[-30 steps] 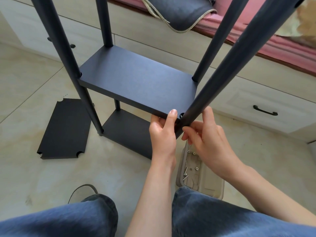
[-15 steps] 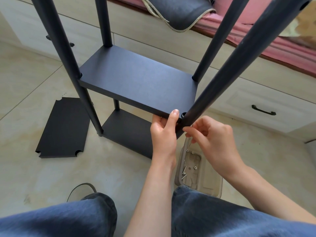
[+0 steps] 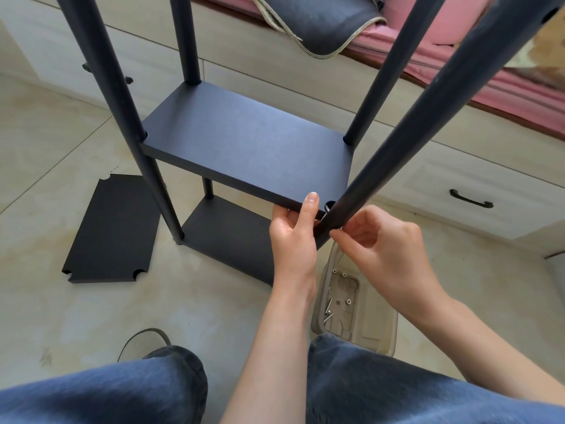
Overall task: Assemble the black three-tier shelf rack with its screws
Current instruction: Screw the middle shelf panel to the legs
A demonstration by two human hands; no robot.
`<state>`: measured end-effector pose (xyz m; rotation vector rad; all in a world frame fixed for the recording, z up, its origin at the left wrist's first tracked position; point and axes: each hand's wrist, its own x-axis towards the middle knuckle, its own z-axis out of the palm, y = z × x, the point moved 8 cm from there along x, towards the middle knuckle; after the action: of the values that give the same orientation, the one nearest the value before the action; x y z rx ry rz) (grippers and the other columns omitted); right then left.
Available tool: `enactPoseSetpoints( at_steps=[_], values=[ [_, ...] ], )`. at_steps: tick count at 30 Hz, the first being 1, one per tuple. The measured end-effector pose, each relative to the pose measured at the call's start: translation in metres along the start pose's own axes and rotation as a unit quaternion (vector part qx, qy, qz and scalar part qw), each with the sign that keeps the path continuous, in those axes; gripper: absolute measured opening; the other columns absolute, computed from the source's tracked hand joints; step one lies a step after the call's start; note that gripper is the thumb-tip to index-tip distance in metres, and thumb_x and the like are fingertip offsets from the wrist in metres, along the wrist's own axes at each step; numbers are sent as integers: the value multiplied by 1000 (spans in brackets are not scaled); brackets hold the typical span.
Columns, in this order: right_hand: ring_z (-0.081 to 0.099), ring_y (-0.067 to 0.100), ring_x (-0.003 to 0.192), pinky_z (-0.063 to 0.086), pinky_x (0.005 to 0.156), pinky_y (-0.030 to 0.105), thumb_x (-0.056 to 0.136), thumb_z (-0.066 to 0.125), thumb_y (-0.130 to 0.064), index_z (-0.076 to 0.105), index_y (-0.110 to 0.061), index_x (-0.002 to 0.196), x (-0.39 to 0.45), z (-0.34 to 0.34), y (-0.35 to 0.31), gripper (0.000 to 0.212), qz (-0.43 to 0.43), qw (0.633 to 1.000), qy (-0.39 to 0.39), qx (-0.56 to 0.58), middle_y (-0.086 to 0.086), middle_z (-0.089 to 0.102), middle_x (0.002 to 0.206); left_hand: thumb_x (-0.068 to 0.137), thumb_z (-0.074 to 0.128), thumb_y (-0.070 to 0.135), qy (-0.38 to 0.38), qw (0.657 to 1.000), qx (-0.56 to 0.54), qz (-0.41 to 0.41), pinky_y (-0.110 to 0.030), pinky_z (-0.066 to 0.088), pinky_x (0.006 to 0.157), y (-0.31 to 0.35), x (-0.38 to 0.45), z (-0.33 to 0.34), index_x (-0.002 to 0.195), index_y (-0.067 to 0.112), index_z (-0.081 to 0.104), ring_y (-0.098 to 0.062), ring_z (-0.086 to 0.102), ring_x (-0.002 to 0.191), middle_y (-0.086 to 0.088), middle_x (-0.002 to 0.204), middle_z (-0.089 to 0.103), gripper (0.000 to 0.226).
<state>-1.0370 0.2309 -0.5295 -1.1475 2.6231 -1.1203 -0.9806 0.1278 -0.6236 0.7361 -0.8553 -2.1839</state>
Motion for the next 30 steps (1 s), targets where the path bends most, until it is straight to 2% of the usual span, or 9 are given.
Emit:
enactPoseSetpoints(
  at_steps=[2,5,8,14,23,26,30],
  values=[
    [66,7,70,52,67,16,82,79,-14,68,-4,86,0,0,-1,15,3,1000,0,2,-4,69,73,100,63,21,-1,1000,-4,-2,-34,56,90,-1,0,0,111,21,65,-16,71,96,8,94,75,11],
    [67,10,68,55,70,26,82,76,-13,68,-3,89,0,1,-1,15,6,1000,-5,0,-1,70,75,100,64,21,-1,1000,-12,-6,-40,56,95,-2,1,-1,111,20,65,-20,70,97,4,95,73,12],
    [67,12,69,55,70,33,83,74,-14,69,-3,92,2,3,-2,16,6,1000,-10,0,0,70,75,99,65,21,-3,1000,-20,-10,-41,55,95,-3,1,-1,112,20,65,-21,70,99,2,97,73,14],
    [64,11,68,52,65,24,84,73,-14,68,-3,89,3,4,-2,13,0,1000,-7,-6,-3,68,73,85,70,28,-7,1000,-24,-13,-35,55,92,-3,1,-1,114,17,65,-18,71,101,5,97,74,31],
    [67,10,68,54,68,29,88,73,-12,67,-3,90,0,4,-2,11,-10,1000,-20,-7,-3,69,74,80,73,24,-28,999,-40,-9,-26,54,85,-3,0,-1,111,19,66,-17,71,99,3,97,74,32],
    [67,10,68,53,67,30,88,73,-13,66,-5,90,-1,5,-2,12,-11,1000,-18,-14,-4,69,75,77,76,21,-38,999,-39,-4,-24,55,83,-3,-1,-2,115,14,64,-19,72,101,0,100,75,40],
    [65,10,67,52,66,30,87,74,-15,66,-4,89,-1,5,-2,14,-9,1000,-12,-25,-4,68,74,73,81,27,-74,997,-25,-7,-27,56,88,1,-5,-2,125,11,60,-25,71,110,-6,110,74,58]
  ],
)
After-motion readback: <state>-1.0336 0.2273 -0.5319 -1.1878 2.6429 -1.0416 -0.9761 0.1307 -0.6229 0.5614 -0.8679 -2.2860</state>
